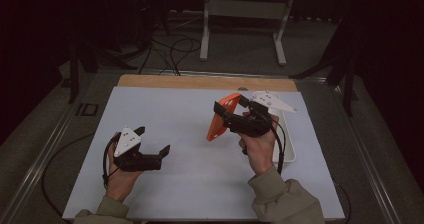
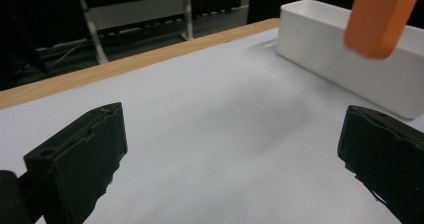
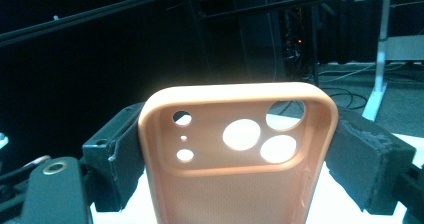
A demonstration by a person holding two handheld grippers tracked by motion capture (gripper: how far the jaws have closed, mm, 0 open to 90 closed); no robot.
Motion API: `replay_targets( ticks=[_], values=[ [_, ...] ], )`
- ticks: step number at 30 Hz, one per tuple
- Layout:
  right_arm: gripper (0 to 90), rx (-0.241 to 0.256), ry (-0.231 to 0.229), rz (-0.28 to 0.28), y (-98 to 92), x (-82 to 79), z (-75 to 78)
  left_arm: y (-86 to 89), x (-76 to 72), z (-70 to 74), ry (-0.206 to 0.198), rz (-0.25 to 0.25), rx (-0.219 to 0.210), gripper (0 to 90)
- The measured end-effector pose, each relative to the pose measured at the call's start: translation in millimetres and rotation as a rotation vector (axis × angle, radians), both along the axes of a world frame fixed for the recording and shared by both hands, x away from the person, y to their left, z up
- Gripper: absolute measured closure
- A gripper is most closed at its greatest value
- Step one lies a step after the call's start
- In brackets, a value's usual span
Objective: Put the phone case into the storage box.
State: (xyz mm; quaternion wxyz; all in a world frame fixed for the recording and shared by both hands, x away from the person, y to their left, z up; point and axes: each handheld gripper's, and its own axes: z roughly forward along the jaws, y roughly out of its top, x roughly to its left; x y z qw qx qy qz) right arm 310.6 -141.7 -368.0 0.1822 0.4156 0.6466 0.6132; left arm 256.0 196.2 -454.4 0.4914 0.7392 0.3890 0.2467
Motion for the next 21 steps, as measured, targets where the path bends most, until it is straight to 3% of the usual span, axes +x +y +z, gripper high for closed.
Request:
replay_targets(
  ticks=[15,21],
  values=[
    [16.6,-0.010,-0.005,-0.036,-13.6,3.7,2.3,32.9,-27.8,-31.1,-0.043,0.025,-0.043,0.3],
    [16.7,-0.010,-0.004,-0.051,-18.7,5.5,3.0,45.6,-39.4,-42.3,-0.032,0.036,-0.051,0.3]
  ],
)
